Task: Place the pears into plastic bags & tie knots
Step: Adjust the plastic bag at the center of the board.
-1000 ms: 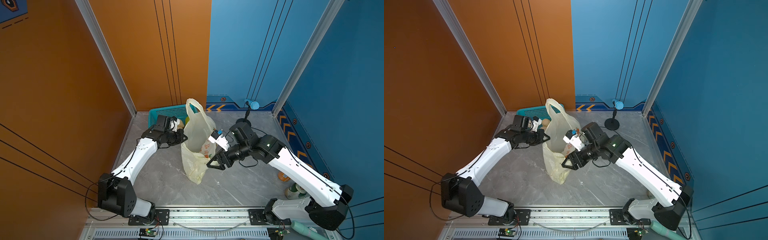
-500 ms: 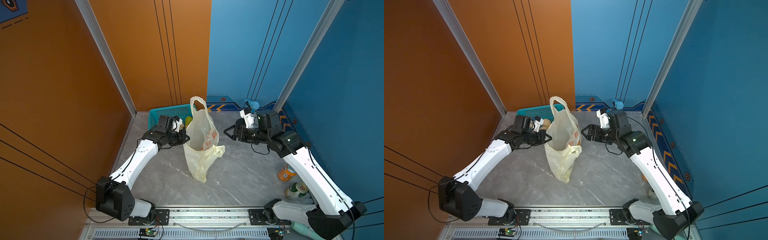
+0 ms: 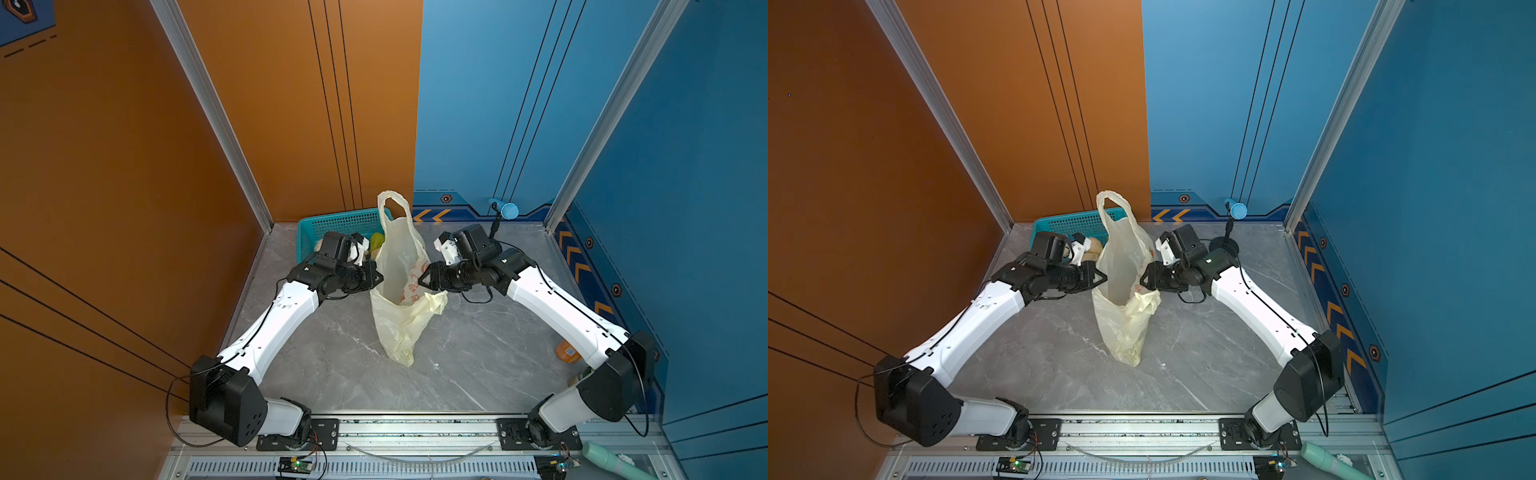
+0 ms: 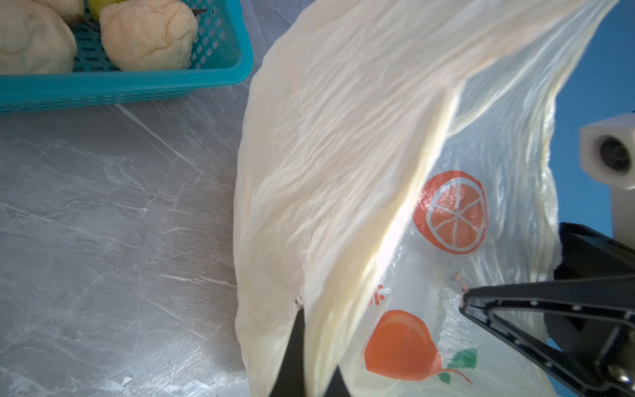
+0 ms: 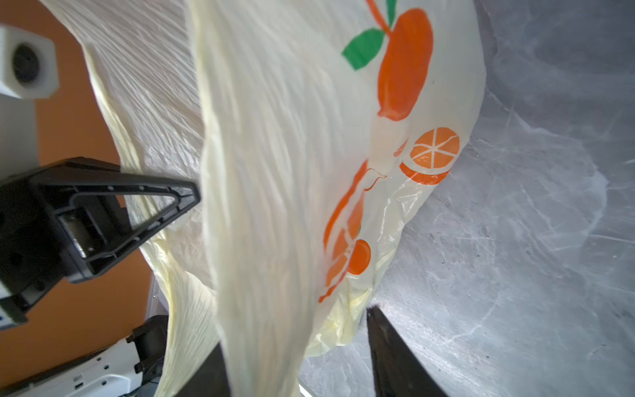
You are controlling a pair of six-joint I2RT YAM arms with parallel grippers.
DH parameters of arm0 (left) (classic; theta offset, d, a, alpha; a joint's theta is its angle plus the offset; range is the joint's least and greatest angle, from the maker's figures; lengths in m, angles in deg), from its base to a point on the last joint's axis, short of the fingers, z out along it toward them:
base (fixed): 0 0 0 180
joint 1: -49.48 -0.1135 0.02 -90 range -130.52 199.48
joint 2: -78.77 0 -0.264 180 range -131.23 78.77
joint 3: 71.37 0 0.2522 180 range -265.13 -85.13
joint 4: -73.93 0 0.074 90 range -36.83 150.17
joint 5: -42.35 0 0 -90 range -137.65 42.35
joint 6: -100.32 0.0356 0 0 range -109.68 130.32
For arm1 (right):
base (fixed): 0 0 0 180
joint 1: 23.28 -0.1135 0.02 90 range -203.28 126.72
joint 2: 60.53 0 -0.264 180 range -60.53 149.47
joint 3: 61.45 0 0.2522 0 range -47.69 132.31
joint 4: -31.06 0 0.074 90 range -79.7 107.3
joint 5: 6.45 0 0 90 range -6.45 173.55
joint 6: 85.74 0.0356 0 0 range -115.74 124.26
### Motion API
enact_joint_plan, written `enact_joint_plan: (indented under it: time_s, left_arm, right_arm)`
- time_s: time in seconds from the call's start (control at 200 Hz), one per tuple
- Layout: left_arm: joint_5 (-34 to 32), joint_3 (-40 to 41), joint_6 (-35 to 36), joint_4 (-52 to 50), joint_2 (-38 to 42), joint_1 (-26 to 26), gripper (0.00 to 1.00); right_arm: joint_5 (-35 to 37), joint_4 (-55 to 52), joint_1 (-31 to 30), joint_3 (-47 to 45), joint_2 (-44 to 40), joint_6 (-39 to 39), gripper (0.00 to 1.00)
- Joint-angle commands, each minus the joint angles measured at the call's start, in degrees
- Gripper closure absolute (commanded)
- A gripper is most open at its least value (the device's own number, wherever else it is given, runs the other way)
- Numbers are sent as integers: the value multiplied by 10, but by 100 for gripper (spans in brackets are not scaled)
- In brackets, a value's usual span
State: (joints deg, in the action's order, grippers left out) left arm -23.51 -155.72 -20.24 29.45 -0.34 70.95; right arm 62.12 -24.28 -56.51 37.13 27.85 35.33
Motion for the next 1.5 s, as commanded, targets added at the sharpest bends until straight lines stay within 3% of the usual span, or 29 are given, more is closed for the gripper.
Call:
enact_joint_plan:
  time_s: [0.0,0.08,0.225,0.39,0.496,0.656,0.906,0.991,1.091,1.186,1.377,1.497]
  left_arm:
    - [-29,-14,-6,-5,24,7,100]
    - [-55,-13,-1,-21,33,8,100]
    - [-119,-27,29,-94,45,8,100]
    - [-127,-35,44,-134,56,4,100]
    - [-112,-40,44,-140,53,8,100]
    - [-62,-79,53,-139,25,48,100]
    - [-46,-127,57,-129,-40,105,91]
    - [-73,-132,57,-128,-44,105,74]
    - [-109,-140,60,-124,-36,87,42]
    - [-111,-160,74,-123,-29,55,25]
    - [-65,-182,88,-99,-37,-52,17]
    - [-43,-198,99,-90,-82,-121,22]
  right_arm:
    - [52,-33,-2,27,-17,-5,81]
    - [97,-67,-1,31,-36,-11,100]
    - [178,-172,36,39,-73,-25,100]
    - [209,-253,80,39,-101,-55,100]
    - [195,-263,84,42,-102,-60,100]
    - [115,-219,81,26,-84,-49,100]
    - [50,-139,72,-2,-48,-38,100]
    - [64,-135,74,-9,-44,-43,100]
    - [74,-135,79,-19,-42,-49,100]
    - [76,-134,84,-25,-44,-53,100]
    - [79,-133,97,-38,-52,-55,100]
    - [79,-132,99,-43,-57,-56,100]
